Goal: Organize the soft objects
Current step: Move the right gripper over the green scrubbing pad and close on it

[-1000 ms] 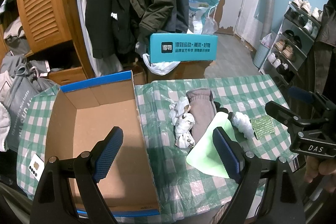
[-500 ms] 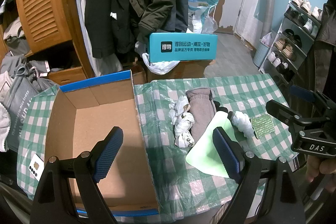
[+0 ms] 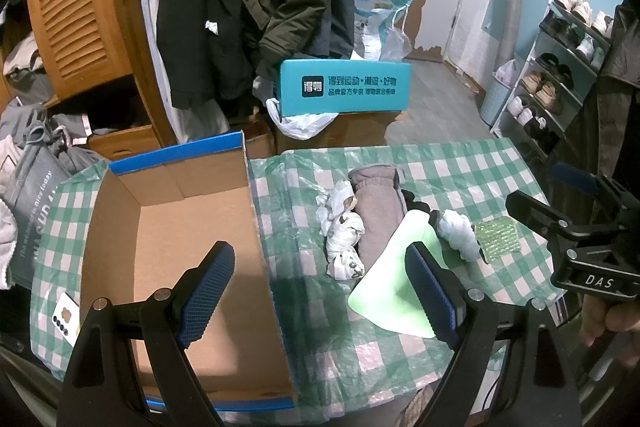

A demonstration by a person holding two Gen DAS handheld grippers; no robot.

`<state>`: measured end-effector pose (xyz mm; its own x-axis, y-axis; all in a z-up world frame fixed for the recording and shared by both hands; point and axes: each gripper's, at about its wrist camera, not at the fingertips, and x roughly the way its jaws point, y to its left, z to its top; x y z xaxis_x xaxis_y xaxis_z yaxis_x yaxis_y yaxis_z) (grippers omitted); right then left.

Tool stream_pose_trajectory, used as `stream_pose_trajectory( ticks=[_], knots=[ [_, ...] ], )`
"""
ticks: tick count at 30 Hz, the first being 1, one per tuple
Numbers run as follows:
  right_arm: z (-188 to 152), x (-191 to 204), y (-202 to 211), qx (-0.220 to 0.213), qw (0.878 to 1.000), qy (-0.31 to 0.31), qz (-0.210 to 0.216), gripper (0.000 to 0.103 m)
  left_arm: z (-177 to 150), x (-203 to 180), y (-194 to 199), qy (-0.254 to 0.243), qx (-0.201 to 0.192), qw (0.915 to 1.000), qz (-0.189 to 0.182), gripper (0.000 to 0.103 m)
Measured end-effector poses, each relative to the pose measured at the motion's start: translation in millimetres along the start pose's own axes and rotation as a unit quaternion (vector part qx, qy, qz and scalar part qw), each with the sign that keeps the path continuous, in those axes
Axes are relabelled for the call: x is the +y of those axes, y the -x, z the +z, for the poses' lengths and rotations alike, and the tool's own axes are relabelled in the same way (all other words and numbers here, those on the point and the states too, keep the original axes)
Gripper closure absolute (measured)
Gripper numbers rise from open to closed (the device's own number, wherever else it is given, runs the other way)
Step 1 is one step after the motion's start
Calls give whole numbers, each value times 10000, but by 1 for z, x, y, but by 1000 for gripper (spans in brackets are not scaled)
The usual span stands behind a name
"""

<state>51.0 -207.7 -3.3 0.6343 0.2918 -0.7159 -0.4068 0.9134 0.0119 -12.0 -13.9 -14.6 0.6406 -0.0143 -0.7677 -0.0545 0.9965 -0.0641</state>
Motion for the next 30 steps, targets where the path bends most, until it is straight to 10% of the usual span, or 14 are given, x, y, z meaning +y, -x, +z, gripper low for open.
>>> stream_pose_trajectory(
  ticks=[30],
  knots=[
    [-35,-130,-51,889,9851,-1188,-873,2,27,-34,-89,-181,1255,9918,-162,15]
  ],
)
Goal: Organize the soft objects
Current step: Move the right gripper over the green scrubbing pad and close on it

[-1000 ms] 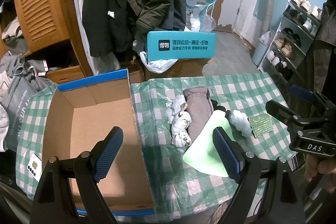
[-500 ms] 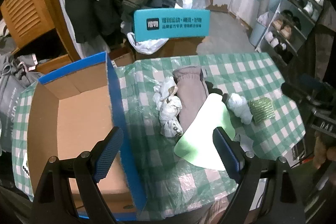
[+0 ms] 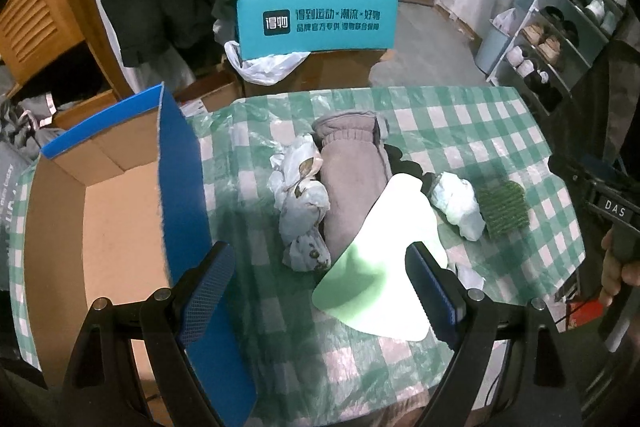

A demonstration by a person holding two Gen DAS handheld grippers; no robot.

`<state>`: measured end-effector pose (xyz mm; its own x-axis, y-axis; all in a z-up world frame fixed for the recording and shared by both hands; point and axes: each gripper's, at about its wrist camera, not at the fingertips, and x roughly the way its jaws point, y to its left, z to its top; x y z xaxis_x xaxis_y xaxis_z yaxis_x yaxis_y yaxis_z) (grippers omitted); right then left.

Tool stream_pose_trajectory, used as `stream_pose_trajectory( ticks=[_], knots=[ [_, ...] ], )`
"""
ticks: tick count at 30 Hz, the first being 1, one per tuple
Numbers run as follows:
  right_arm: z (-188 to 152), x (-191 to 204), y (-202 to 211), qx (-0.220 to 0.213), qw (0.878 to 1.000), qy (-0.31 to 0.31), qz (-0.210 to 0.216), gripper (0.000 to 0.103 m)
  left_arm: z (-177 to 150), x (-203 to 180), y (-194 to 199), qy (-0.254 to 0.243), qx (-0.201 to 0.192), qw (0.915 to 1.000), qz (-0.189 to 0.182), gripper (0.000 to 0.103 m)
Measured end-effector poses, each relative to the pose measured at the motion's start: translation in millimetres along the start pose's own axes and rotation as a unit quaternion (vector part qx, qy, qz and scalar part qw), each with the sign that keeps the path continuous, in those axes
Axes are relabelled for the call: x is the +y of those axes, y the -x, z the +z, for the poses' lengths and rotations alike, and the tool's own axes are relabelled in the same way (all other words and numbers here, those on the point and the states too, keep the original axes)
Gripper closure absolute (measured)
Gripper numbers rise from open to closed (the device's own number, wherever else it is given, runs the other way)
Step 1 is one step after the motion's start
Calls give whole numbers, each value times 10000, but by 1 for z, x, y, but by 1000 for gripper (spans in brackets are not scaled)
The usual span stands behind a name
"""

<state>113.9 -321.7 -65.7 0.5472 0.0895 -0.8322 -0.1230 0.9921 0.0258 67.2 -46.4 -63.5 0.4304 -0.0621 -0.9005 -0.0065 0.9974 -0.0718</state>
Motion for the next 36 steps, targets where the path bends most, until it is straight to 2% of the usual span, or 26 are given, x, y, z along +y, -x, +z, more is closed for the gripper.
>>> stream_pose_trajectory(
  ticks=[8,12,26,36],
  knots=[
    [-5,-14,-37,402,9989,-8,-234,2,8,4,-37,306,252,9991,-116,15],
    [-8,-21,-49,573,9979,-44,-307,2,10,3,-50,336,322,9989,-47,15],
    [-30,-34,-94,1184,9917,-3,-502,2,15,11,-82,483,511,9975,11,15],
    [-40,-35,-120,1468,9874,71,-590,3,19,21,-103,558,634,9964,56,15]
  ],
)
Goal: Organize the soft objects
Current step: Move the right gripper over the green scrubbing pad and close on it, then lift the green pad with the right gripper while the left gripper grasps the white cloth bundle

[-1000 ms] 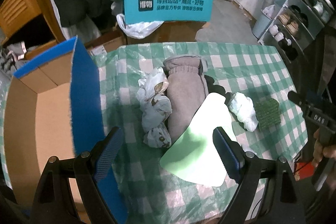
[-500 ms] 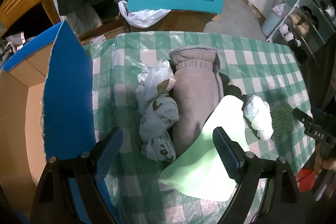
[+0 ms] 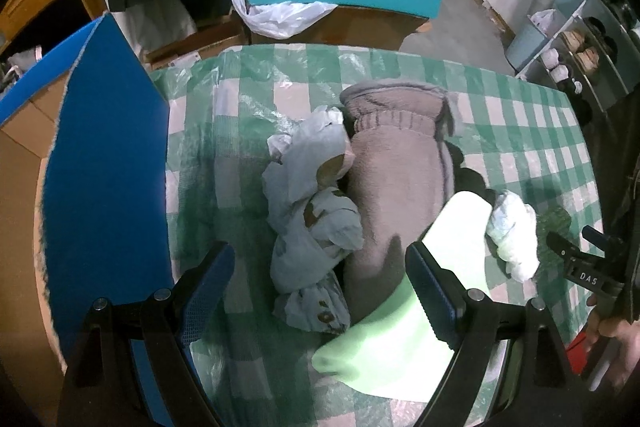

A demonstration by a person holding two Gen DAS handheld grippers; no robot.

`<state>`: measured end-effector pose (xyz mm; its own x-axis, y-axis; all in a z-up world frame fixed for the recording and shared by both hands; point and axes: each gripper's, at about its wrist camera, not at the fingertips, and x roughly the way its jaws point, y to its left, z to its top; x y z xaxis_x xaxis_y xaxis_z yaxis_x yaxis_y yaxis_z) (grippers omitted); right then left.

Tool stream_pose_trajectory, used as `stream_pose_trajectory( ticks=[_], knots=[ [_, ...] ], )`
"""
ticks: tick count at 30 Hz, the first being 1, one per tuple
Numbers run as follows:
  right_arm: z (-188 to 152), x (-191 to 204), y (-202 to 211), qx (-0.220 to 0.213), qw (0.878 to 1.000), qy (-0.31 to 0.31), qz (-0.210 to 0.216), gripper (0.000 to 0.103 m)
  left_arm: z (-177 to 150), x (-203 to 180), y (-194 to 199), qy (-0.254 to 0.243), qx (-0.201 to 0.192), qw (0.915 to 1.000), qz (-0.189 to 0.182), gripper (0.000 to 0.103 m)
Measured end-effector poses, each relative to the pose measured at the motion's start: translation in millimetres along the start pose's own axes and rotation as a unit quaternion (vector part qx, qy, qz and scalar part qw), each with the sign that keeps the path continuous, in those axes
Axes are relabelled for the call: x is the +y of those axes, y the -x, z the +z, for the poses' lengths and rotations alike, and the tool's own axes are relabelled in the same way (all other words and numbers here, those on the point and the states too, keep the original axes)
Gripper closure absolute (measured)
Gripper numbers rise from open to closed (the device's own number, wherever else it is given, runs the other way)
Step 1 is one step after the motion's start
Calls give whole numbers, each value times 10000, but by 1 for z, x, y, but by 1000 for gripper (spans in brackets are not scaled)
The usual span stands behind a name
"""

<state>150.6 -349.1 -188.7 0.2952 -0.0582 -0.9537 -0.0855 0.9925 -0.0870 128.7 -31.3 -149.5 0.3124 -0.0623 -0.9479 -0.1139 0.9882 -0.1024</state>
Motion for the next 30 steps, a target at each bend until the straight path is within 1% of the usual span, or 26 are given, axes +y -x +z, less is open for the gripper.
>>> stream_pose_trajectory(
  ticks=[4,8,12,14,15,17,18,19,20,21,22,23,24,26,28,29,30],
  knots=[
    [-2,3,-10,106,9999,78,-29,9,3,6,-9,84,111,9999,-34,15],
    [-1,4,-13,83,9999,60,24,11,4,13,-15,219,189,9995,-140,15],
    [-1,5,-13,66,9998,22,171,20,5,20,-20,416,261,9981,-374,15],
    [-1,4,-14,81,9996,-17,252,24,5,24,-21,507,272,9972,-470,19],
    [0,3,-13,91,9995,-35,296,27,5,24,-22,539,280,9968,-518,24],
    [0,4,-12,120,9990,-67,417,32,4,23,-22,542,302,9965,-558,29],
    [0,5,-12,126,9989,-45,441,38,4,23,-22,528,309,9965,-569,34],
    [0,8,-11,124,9988,3,464,46,4,23,-22,510,324,9964,-586,40],
    [0,11,-9,116,9986,65,512,51,4,22,-23,489,350,9964,-603,43],
    [0,13,-8,116,9983,114,561,62,4,21,-23,474,368,9964,-605,48],
    [0,16,-7,126,9978,154,632,73,3,21,-22,460,374,9964,-611,51],
    [1,17,-6,148,9975,163,679,77,2,20,-21,441,370,9965,-614,52],
    [1,18,-5,173,9971,162,721,77,1,21,-20,430,364,9966,-607,53],
    [-1,20,-4,176,9975,174,668,80,-1,22,-18,416,352,9966,-613,56],
    [-1,21,-2,189,9975,165,660,85,-1,23,-16,401,350,9967,-614,59],
    [-2,21,0,177,9976,155,658,85,-2,23,-15,391,346,9967,-617,61],
    [-1,22,2,154,9976,149,664,86,-3,23,-14,377,345,9968,-618,64]
  ],
)
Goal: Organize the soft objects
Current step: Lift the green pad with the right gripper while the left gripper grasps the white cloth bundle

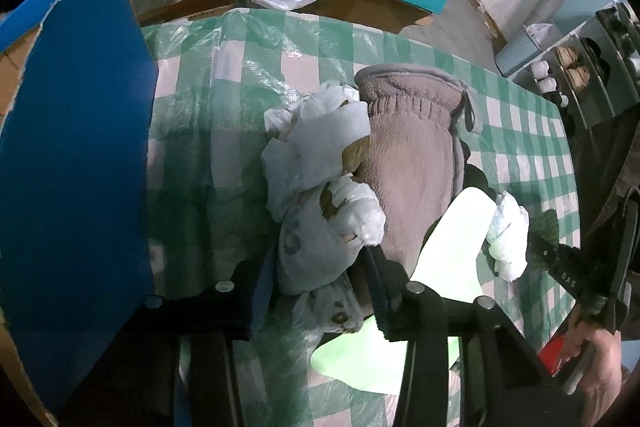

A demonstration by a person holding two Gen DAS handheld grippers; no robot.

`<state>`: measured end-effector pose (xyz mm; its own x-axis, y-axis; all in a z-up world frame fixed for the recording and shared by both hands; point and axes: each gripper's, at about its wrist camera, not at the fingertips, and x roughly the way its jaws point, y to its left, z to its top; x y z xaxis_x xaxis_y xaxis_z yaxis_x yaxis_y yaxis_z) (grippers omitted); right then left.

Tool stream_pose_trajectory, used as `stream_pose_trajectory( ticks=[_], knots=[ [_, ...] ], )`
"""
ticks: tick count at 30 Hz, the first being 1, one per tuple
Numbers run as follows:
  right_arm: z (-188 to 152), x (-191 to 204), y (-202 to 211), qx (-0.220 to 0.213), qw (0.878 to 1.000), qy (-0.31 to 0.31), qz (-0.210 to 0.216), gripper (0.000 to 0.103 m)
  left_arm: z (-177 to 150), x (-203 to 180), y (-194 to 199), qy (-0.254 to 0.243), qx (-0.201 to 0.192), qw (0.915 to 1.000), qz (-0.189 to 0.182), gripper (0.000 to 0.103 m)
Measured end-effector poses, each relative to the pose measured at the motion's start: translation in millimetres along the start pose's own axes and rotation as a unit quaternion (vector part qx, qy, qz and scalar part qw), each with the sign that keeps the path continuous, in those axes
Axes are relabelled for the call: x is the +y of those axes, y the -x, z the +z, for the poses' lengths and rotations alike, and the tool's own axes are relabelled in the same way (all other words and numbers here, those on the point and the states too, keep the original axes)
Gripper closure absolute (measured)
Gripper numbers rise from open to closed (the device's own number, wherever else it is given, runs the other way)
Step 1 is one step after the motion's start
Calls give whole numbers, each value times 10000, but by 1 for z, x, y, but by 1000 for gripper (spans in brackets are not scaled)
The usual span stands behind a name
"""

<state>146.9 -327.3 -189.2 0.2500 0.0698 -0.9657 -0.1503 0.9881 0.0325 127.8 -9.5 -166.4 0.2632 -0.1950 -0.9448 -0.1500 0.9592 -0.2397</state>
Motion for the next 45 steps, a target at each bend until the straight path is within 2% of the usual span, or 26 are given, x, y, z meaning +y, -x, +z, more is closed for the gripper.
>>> stream_pose_trajectory(
  ticks=[4,17,21,25,30,34,45],
  knots=[
    [1,3,11,-118,9999,0,67,88,-2,0,5,-60,-35,10000,-62,70],
    [1,19,56,-523,9980,47,353,88,-24,-16,25,-403,44,9980,-494,70],
    [1,24,64,-607,9971,43,450,88,-35,-26,31,-667,51,9964,-525,70],
    [-1,32,70,-654,9966,114,485,88,-41,-27,29,-662,84,9965,-505,70],
    [-3,44,89,-836,9941,252,640,88,-43,-28,37,-657,-39,9963,-556,72],
    [-5,55,109,-1016,9912,394,755,88,-46,-29,50,-784,-193,9957,-460,72],
    [-12,86,145,-1247,9854,748,886,88,-53,-31,101,-978,-708,9915,-482,73]
  ],
)
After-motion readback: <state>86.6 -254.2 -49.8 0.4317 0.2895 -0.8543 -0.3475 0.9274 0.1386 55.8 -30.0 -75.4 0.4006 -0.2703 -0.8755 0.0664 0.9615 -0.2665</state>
